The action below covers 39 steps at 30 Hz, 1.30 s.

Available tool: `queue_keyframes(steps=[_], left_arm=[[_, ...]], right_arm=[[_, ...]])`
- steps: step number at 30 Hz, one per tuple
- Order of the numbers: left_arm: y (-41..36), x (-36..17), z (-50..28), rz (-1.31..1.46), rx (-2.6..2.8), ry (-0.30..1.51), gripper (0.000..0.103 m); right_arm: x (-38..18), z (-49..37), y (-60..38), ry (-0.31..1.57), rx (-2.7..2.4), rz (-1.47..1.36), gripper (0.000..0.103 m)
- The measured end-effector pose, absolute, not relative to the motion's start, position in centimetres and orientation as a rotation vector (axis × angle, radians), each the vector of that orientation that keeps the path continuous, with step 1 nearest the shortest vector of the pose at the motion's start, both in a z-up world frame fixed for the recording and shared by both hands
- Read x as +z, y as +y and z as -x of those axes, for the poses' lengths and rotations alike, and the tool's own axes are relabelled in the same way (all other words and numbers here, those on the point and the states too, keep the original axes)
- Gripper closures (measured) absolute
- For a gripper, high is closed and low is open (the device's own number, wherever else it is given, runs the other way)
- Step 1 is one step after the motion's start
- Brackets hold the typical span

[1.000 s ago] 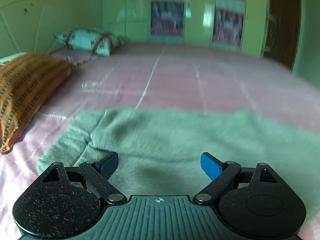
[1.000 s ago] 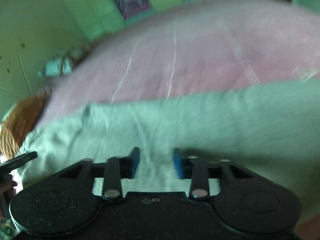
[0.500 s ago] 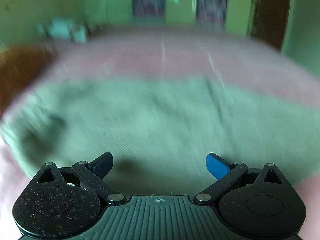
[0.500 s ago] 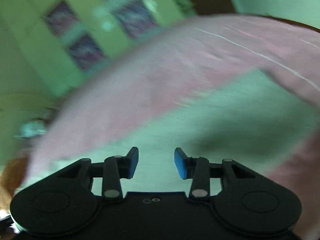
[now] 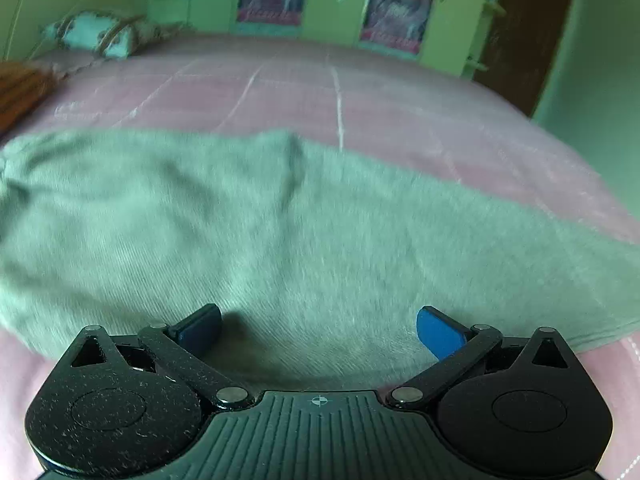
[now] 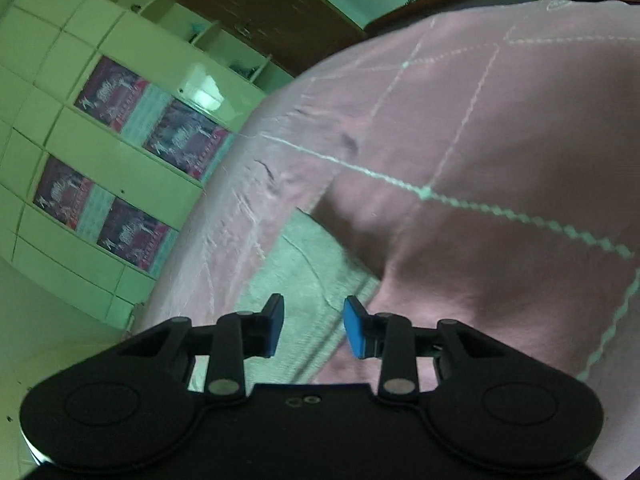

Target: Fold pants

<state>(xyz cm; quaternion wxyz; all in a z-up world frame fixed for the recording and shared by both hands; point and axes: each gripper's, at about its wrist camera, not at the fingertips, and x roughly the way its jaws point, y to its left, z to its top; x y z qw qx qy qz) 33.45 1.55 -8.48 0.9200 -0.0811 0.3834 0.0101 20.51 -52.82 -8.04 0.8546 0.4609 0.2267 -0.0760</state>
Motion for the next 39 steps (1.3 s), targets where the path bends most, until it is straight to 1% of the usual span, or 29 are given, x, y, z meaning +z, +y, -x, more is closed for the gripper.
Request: queue_keyframes(steps=[2,5,8,9,10,11,13,14,16,18,19,25,27,28,29,30,31,32,35,37,38,39], left_arm=[[0.6,-8.7,-32.9,0.143,0.043,0.779,0.000],[0.2,-8.1,-32.7,0.170,0.064,0.778,0.000],[-1.8,-6.8,-32.4,0.202,0.029,0.725,0.000],[-3.4,-6.5,-32.3,0.188,0.013,0.710,0.000],[-5.0,-6.2,-32.3,0.180,-0.011,0.698,0.000],[-6.8,-6.0,-32.4,0.175,-0.040,0.690,0.000],[-10.7,-5.8,-32.9,0.174,-0.098,0.701,0.000],[-12.9,-5.9,-33.3,0.176,-0.125,0.714,0.000],[-16.3,-6.1,-33.7,0.162,-0.150,0.729,0.000],[-19.8,-7.6,-34.6,0.097,-0.138,0.801,0.000],[-21.1,-8.5,-34.8,0.039,-0.095,0.816,0.000],[-21.9,-8.2,-35.0,0.019,-0.079,0.826,0.000],[-21.9,-8.2,-34.8,0.018,-0.080,0.823,0.000],[-21.9,-8.2,-35.0,0.015,-0.076,0.821,0.000],[-22.0,-8.3,-34.9,0.015,-0.070,0.819,0.000],[-22.1,-8.3,-34.7,0.013,-0.064,0.816,0.000],[-22.3,-8.3,-34.7,0.012,-0.060,0.814,0.000],[-22.2,-8.4,-34.8,0.012,-0.059,0.813,0.000],[-22.1,-8.4,-34.9,0.013,-0.060,0.815,0.000],[-22.2,-8.4,-34.8,0.013,-0.058,0.814,0.000],[-22.2,-8.4,-34.7,0.011,-0.056,0.812,0.000],[-22.2,-8.5,-34.7,0.011,-0.055,0.810,0.000]], right_arm=[[-9.0,-21.3,-52.7,0.522,-0.170,-0.975,0.076],[-9.7,-21.8,-52.7,0.525,-0.160,-0.996,0.078],[-9.6,-22.2,-52.5,0.514,-0.132,-0.960,0.070],[-9.5,-22.3,-52.5,0.509,-0.129,-0.946,0.077],[-9.5,-22.5,-52.4,0.508,-0.151,-0.915,0.088],[-9.2,-21.7,-52.7,0.516,-0.169,-0.899,0.093],[-9.7,-21.1,-53.0,0.508,-0.177,-0.933,0.094],[-9.7,-21.1,-52.8,0.512,-0.180,-0.919,0.093],[-9.4,-20.8,-52.6,0.512,-0.175,-0.921,0.089],[-9.4,-20.7,-52.9,0.511,-0.158,-0.939,0.082],[-9.3,-20.5,-53.1,0.507,-0.148,-0.948,0.082],[-9.2,-19.5,-53.9,0.482,-0.109,-0.962,0.080],[-9.4,-19.7,-53.9,0.481,-0.095,-0.963,0.073],[-9.5,-19.9,-53.8,0.487,-0.097,-0.955,0.072],[-9.6,-20.2,-53.6,0.502,-0.107,-0.943,0.072],[-9.7,-20.3,-53.5,0.512,-0.115,-0.930,0.077],[-9.6,-20.6,-53.3,0.531,-0.128,-0.909,0.083],[-9.6,-20.9,-53.3,0.564,-0.135,-0.893,0.093],[-8.7,-20.3,-53.8,0.523,-0.111,-0.921,0.094],[-8.7,-19.8,-54.0,0.498,-0.125,-0.939,0.084],[-9.3,-19.9,-54.2,0.519,-0.157,-0.946,0.081],[-10.0,-20.0,-54.5,0.532,-0.148,-0.955,0.083]])
